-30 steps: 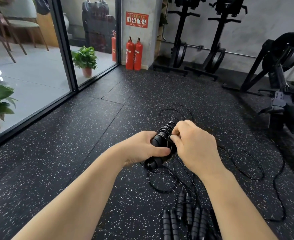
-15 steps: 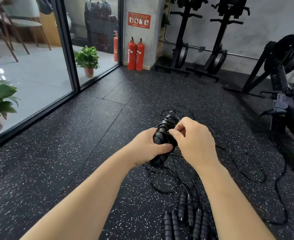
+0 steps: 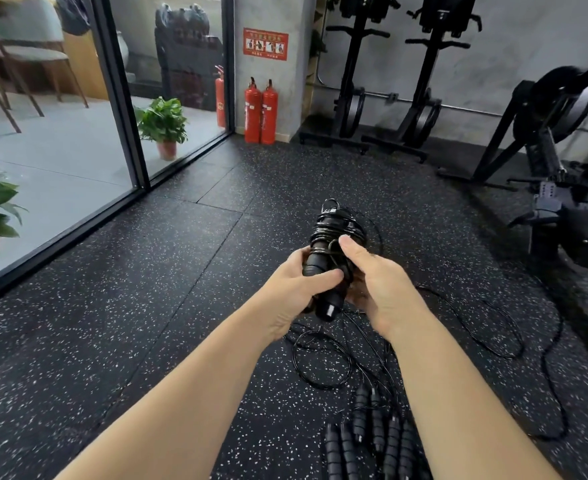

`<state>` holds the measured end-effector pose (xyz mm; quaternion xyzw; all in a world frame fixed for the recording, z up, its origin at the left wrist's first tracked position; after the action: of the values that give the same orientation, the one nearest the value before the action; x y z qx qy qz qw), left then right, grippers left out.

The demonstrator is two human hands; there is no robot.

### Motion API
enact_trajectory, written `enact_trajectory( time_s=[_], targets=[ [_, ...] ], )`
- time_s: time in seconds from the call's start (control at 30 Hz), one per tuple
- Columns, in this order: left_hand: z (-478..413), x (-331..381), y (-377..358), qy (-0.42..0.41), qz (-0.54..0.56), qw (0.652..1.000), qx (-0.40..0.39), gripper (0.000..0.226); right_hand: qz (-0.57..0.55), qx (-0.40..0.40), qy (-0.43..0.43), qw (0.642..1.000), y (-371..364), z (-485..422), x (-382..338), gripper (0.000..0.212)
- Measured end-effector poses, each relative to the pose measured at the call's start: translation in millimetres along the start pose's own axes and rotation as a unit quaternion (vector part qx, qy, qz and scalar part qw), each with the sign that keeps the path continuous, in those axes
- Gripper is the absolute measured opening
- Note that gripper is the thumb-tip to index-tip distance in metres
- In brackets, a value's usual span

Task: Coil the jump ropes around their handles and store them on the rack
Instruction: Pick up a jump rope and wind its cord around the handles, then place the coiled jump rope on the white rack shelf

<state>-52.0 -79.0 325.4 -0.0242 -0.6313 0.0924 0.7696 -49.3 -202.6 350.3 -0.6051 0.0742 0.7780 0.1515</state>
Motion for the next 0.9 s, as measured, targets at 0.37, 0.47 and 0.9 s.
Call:
enact_trajectory(
  time_s=[0.37,0.47,0.9],
  targets=[
    [-3.9,-12.9,-24.1,0.005,-0.096,0.995,-0.009,0.039,-0.043,0.044,-0.054,0.997,23.5,-5.6,23.8,0.021],
    [-7.4,-16.2,-32.1,0.038,-0.045,0.998,-0.004,0.038,-0.034,0.074,-0.065,0.995,39.2,-6.8,29.8,0.021],
    [49.0,-17.2,-80.2,0.064,-0.076,0.988,-0.115,0.043,0.002,0.211,-0.078,0.974,123.8,36.9,17.9,0.035]
  ],
)
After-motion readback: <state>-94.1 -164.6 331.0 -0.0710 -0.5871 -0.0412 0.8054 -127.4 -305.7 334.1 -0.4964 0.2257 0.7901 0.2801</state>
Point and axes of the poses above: each hand's wrist, its own z-axis away from the middle knuckle, its own y-axis out of the back of the hand, x = y × z, the point moved 5 cm from there along -z, towards the middle knuckle, and after that the axes turned 15 degrees about x, right-handed, at the moved point
